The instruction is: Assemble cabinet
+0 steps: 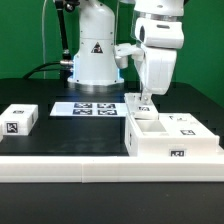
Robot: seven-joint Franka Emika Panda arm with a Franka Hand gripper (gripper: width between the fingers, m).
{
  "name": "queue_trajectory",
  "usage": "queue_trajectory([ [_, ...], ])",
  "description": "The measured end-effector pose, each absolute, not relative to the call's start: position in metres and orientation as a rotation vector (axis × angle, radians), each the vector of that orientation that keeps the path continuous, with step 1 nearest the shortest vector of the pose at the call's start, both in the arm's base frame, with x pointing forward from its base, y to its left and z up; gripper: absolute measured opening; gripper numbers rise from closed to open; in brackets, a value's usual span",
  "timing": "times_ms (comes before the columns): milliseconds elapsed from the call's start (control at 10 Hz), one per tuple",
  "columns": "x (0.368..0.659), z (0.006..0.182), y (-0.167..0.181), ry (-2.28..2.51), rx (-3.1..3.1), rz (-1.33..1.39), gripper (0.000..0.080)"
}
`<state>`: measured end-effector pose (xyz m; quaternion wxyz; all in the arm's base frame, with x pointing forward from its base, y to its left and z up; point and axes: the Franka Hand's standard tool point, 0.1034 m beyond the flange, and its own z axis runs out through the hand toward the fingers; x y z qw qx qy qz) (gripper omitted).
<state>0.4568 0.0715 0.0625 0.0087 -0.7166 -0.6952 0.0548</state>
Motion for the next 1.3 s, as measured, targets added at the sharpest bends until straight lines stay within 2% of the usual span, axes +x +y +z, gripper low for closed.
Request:
queue_trajectory([
  [1300, 0.467, 0.063, 0.071, -2.145, -2.241, 0.192, 0.0071],
])
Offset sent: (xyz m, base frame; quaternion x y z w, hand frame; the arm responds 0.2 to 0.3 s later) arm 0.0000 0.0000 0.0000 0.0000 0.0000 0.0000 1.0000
